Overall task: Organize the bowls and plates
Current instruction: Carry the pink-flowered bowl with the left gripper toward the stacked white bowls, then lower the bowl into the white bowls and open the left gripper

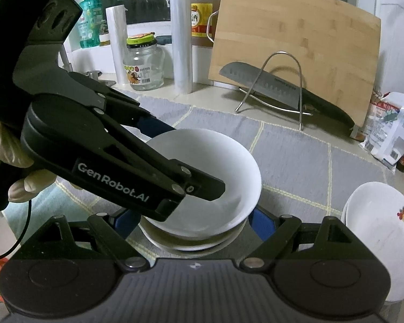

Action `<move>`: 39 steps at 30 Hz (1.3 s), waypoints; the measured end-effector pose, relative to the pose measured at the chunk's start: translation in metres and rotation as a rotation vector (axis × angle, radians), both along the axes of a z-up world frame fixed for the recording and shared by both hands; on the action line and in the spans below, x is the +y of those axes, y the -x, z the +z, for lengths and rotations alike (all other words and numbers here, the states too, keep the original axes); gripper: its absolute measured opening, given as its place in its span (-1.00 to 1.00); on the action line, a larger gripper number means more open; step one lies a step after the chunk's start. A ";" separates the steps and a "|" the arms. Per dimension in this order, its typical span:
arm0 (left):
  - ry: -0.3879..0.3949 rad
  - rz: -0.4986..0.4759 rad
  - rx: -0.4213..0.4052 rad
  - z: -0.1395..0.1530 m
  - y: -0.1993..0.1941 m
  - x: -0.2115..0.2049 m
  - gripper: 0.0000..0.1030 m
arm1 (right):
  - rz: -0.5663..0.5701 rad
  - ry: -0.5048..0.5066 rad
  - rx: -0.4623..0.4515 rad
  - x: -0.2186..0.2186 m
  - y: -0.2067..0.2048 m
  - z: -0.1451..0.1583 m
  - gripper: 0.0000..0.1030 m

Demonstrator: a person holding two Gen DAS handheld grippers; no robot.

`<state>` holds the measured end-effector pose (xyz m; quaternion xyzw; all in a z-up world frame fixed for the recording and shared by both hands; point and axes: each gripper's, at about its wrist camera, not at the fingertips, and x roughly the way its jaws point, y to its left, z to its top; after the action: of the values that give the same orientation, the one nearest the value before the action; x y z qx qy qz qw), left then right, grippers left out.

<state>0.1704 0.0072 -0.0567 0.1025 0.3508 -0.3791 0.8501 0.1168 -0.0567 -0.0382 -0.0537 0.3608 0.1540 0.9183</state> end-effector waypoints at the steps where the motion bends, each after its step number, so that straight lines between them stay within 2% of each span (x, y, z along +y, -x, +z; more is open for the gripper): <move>1: -0.004 -0.001 -0.001 -0.001 0.000 0.000 0.32 | 0.001 -0.002 0.001 0.000 0.000 0.000 0.74; 12: 0.000 -0.005 -0.006 -0.004 0.000 0.001 0.32 | 0.007 0.002 0.002 0.000 0.000 0.000 0.75; 14: 0.002 -0.007 -0.007 -0.005 0.001 0.002 0.38 | 0.009 0.005 0.003 0.000 -0.001 -0.001 0.76; 17: -0.005 -0.004 -0.013 -0.006 0.001 0.003 0.48 | 0.023 0.004 0.008 0.000 -0.002 -0.002 0.85; 18: -0.007 -0.004 -0.018 -0.006 0.001 0.004 0.48 | 0.025 -0.003 -0.003 0.000 0.000 -0.001 0.98; 19: -0.002 -0.006 -0.017 -0.006 0.002 0.005 0.48 | 0.029 -0.011 -0.014 0.000 0.002 0.001 1.00; 22: 0.011 0.003 -0.020 -0.003 0.003 0.009 0.49 | 0.041 -0.022 -0.022 -0.001 0.003 0.004 1.00; 25: 0.018 0.016 -0.038 -0.001 0.006 0.015 0.61 | 0.039 -0.007 -0.021 -0.001 0.003 0.002 1.00; 37: 0.010 0.040 -0.012 -0.013 0.018 0.029 0.62 | 0.046 -0.001 -0.011 -0.003 0.010 -0.001 1.00; 39: 0.032 0.046 -0.003 -0.013 0.020 0.033 0.62 | 0.056 0.006 -0.012 -0.003 0.012 -0.002 1.00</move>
<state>0.1508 0.0397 -0.0698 0.0814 0.3456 -0.3647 0.8608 0.1046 -0.0599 -0.0402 -0.0675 0.3542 0.1781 0.9156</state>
